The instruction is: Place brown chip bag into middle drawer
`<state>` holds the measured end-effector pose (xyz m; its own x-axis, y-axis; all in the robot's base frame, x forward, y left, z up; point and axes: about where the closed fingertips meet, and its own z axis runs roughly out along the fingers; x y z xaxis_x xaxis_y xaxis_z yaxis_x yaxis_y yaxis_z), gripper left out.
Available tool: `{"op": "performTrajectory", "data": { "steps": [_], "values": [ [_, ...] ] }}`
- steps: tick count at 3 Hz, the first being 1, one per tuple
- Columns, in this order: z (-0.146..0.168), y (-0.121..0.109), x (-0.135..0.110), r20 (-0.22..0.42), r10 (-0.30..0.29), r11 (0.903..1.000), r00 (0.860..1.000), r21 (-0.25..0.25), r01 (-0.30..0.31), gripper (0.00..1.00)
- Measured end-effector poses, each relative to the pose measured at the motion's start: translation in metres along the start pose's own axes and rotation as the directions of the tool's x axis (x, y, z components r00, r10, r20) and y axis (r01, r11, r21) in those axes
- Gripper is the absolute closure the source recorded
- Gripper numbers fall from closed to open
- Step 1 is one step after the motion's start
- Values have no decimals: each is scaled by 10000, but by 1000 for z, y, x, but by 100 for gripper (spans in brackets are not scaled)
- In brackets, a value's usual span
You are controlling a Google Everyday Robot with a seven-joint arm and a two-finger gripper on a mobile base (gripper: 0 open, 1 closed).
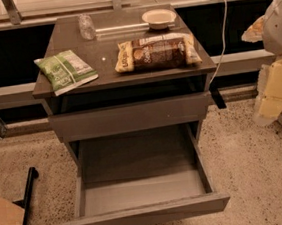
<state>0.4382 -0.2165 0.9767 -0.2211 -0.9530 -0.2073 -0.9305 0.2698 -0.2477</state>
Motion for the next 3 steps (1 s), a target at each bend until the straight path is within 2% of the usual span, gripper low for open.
{"op": "performTrajectory", "data": {
  "steps": [1, 2, 3],
  "values": [
    [0, 0, 0, 1, 1, 10000, 10000, 1, -1, 0],
    [4, -4, -4, 515, 365, 9993, 9980, 73, -370, 0],
    [17, -26, -22, 1710, 927, 9954, 9809, 67, -953, 0]
  ]
}}
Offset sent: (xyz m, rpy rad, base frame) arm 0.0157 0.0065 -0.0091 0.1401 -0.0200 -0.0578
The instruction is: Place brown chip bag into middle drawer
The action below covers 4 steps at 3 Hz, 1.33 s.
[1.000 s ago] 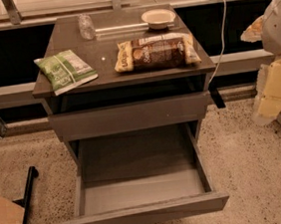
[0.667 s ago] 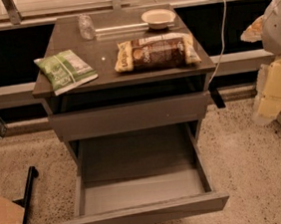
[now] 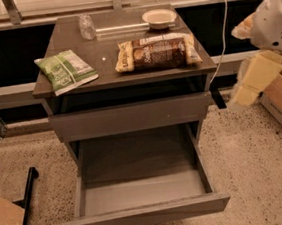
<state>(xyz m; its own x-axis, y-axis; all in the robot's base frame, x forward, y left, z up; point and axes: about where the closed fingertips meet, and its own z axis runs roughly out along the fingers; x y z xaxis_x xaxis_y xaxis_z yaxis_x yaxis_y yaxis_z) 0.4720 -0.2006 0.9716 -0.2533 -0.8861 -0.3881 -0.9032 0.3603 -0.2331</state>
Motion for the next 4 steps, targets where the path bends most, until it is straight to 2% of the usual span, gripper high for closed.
{"op": "performTrajectory", "data": {
  "steps": [1, 2, 3, 4],
  "values": [
    [25, -33, -23, 1495, 564, 9984, 9872, -41, -565, 0],
    [44, -74, -37, 2801, 1128, 9933, 9533, -67, -1155, 0],
    [48, -75, -38, 2835, 1145, 9932, 9521, -128, -1156, 0],
    [59, -81, -39, 3083, 1890, 9812, 9323, -212, -1919, 0]
  ]
}}
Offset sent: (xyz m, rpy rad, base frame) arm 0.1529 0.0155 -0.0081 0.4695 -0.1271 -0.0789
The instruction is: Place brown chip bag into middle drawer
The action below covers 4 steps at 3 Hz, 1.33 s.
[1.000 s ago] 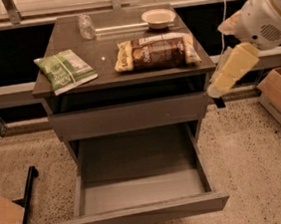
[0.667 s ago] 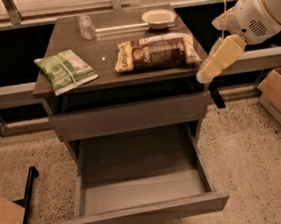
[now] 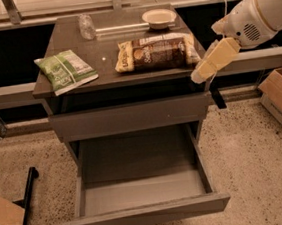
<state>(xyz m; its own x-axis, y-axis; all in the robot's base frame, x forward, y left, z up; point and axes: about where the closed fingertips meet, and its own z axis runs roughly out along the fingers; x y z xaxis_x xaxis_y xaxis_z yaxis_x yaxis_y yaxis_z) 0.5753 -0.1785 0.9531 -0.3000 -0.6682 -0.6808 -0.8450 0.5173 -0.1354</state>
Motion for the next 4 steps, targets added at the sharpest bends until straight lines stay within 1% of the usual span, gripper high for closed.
{"op": "performTrajectory", "data": {
  "steps": [1, 2, 3, 4],
  "values": [
    [32, -42, -13, 1114, 1080, 9890, 9879, 890, -1181, 0],
    [58, -78, -19, 1856, 1593, 9726, 9696, 1390, -1864, 0],
    [96, -112, -26, 2388, 1965, 9631, 9510, 1351, -2329, 0],
    [134, -142, -29, 2750, 2283, 9572, 9340, 1120, -2669, 0]
  ]
}}
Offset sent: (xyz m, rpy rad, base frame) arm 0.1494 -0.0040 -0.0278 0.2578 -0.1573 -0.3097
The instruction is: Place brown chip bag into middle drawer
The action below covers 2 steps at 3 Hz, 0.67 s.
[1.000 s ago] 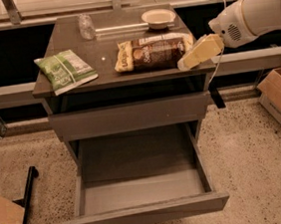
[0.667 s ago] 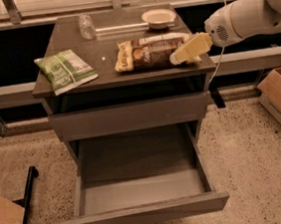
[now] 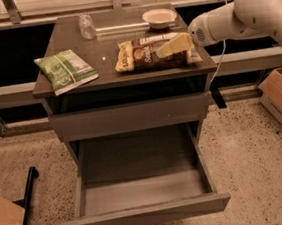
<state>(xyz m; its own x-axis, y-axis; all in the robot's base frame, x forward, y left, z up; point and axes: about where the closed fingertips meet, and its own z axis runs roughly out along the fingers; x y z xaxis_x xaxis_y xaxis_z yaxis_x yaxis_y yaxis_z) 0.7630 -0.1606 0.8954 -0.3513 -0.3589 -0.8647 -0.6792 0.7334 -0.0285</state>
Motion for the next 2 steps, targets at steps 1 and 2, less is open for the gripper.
{"op": "performTrajectory", "data": {
  "steps": [1, 2],
  "values": [
    [39, -19, 5, 87, 339, 9992, 9994, -220, -337, 0],
    [67, -29, 19, -118, 755, 9961, 9971, -452, -759, 0]
  ]
}}
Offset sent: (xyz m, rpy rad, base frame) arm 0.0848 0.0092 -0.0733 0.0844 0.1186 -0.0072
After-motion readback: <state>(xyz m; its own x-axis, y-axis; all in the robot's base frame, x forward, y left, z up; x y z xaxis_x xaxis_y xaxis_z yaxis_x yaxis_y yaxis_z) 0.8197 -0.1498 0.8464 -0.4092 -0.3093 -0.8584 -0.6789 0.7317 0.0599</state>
